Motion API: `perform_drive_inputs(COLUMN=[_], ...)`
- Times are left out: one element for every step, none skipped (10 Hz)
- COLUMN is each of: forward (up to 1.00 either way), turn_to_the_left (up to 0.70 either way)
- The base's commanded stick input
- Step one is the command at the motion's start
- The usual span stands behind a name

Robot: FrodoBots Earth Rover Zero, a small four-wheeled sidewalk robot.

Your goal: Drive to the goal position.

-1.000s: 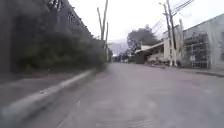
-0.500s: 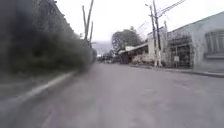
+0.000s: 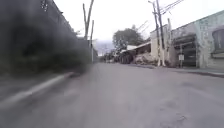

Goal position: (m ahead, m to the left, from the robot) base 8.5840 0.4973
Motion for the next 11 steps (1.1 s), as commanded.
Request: perform_drive_inputs(forward=[1.0,1.0,1.0,1.0,1.0,1.0,1.0,1.0,1.0,1.0,1.0], turn_to_the_left=[0.0,0.0,0.0,0.0,0.0,0.0,0.0,0.0,0.0,0.0,0.0])
